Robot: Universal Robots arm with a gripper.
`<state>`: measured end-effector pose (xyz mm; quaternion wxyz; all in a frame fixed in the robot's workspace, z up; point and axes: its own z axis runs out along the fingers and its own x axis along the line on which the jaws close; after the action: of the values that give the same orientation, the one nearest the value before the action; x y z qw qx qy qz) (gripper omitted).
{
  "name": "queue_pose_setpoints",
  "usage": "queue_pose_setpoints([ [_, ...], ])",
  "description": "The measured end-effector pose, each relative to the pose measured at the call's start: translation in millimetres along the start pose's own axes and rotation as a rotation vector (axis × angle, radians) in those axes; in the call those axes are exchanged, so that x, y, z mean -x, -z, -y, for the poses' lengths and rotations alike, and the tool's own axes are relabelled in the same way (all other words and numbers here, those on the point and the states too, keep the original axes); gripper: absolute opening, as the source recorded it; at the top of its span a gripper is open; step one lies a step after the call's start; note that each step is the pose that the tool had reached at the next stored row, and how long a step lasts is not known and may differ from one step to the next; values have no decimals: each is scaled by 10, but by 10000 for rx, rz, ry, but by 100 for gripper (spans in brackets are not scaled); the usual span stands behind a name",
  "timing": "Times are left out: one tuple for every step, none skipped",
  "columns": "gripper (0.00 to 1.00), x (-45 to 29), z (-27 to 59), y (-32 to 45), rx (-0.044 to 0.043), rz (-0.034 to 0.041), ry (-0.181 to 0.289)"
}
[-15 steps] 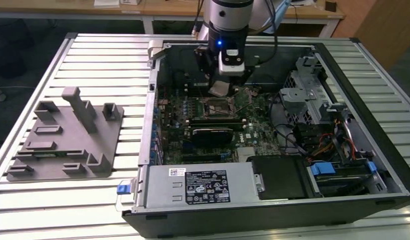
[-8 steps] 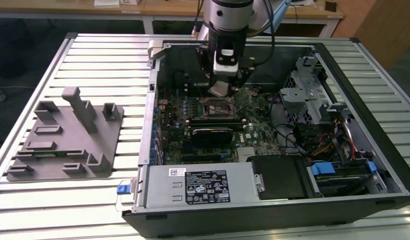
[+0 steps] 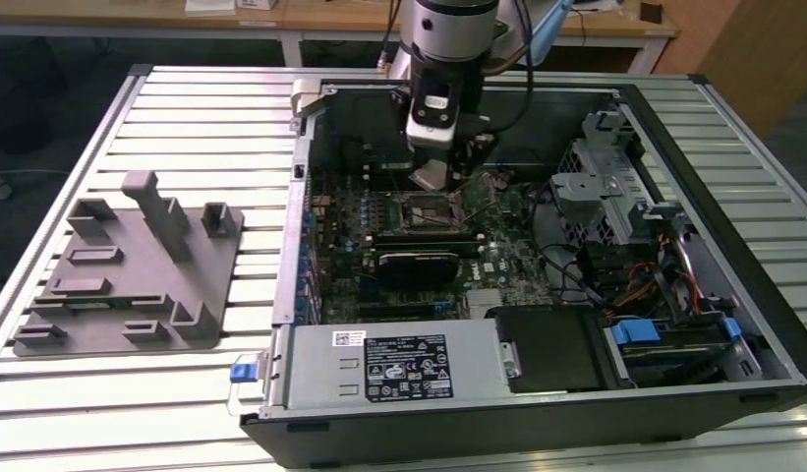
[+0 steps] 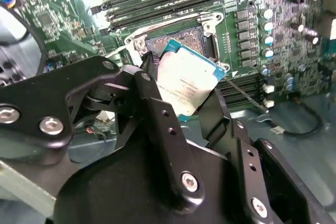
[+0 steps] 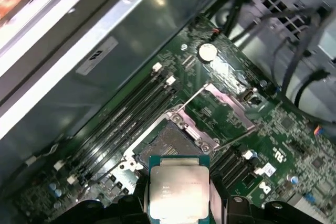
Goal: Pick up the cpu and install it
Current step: 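Place the cpu into insertion slot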
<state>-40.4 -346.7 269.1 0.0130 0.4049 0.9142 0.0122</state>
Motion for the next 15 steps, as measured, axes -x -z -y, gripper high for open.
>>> queue_pose_setpoints([
  [55,0,0,-1,-3,5,-179],
  [55,0,0,-1,-5,11,-360],
  [55,0,0,-2,-7,17,-544],
  [55,0,0,-2,-10,24,-735],
  [55,0,0,-3,-13,30,-915],
  [55,0,0,-3,-16,36,-1095],
  [55,0,0,-4,-18,41,-1275],
  [55,0,0,-5,-21,47,-1453],
  [55,0,0,-6,-23,54,-1638],
  [55,0,0,-6,-26,59,-1817],
  [55,0,0,-7,-29,65,-1997],
  [55,0,0,-7,-31,71,-2176],
  [55,0,0,-8,-34,78,-2367],
  [55,0,0,-9,-36,84,-2553],
  [55,0,0,-9,-39,89,-2725],
])
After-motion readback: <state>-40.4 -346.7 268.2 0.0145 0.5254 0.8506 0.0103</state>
